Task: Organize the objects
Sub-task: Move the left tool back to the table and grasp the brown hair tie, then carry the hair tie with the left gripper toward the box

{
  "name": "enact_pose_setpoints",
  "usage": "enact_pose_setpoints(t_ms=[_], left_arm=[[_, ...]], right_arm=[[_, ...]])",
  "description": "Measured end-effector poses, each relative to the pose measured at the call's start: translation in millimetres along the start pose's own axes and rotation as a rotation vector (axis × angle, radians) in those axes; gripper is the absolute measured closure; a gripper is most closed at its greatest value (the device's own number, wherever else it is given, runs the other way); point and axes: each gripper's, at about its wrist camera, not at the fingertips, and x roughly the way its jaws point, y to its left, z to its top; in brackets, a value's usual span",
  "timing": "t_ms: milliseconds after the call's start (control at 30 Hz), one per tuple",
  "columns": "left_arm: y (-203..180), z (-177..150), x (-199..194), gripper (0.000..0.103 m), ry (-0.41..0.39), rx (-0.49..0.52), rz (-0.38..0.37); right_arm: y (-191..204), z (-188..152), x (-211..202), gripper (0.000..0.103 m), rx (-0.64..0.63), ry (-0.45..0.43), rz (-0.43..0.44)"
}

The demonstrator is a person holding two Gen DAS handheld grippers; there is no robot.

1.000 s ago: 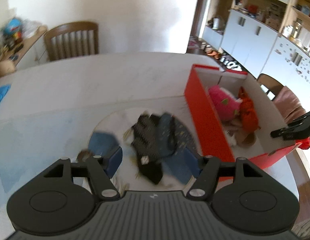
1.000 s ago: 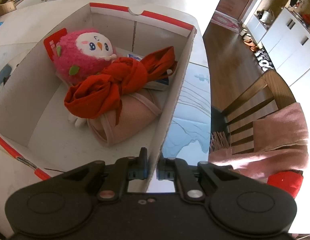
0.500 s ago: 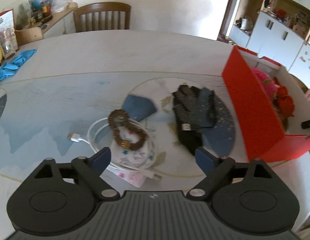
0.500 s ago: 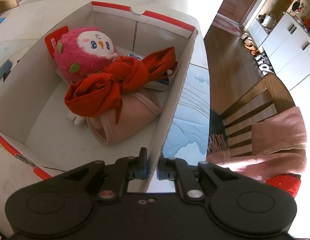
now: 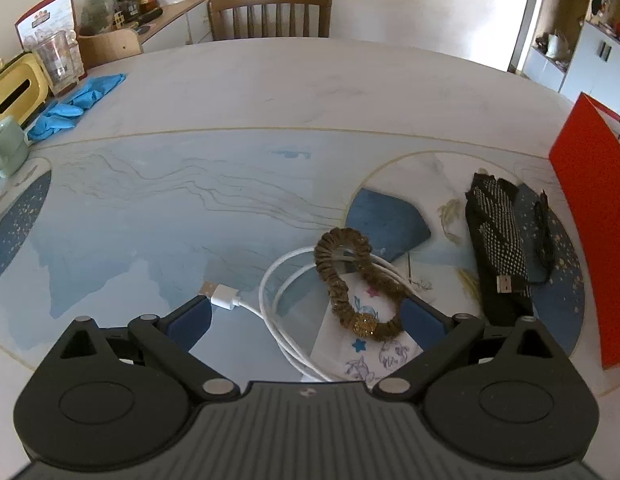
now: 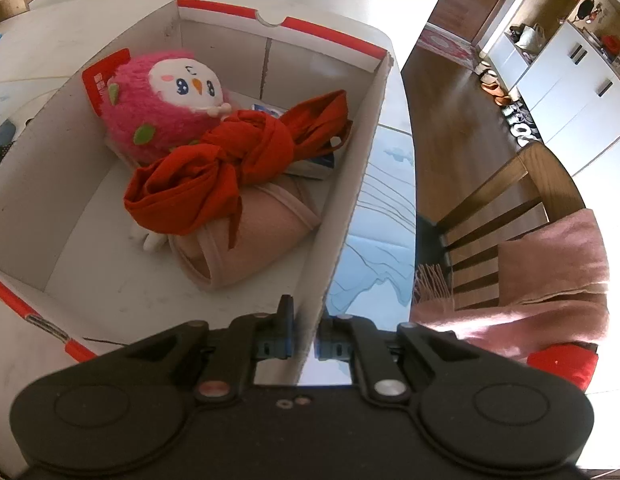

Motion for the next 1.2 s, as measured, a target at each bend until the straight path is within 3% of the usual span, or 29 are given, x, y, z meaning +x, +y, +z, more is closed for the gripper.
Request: enact_pose_setpoints(t_ms=[100,267,567,800,967,1200], left_arm=[[-3.2,1.2,-1.5,0.005,-0.019,0.006,0.007],[-7.5,3.3,2.1,0.039,-0.013,0.022,-0.011],[-16.1,4.9,16.5,0.067,0.034,0.024,-0.039],[-15.9,7.4,26.9,0.073,0.069,0.009,-0.035],[-15.6,10.0,28.3,0.092,0.072,0.004,-0.046],[-10.6,8.2,21.5,0.096,0.049,-0.011,-0.06]], right_arm=[[-0.1,0.2,0.7,0.095,0.002,0.002,-0.001],[1.2,0.8,1.5,0.094,0.003,0.005,-0.006],[1.4,0.9,2.1,0.094,0.004,0.007,-0.009],[1.5,1.0,1.8,0.094,0.004,0.006,-0.011],[1.6,0.7,1.7,0.094,0.004,0.005,-0.011],[1.7,0.3,1.3,0.094,0.005,0.002,-0.012]])
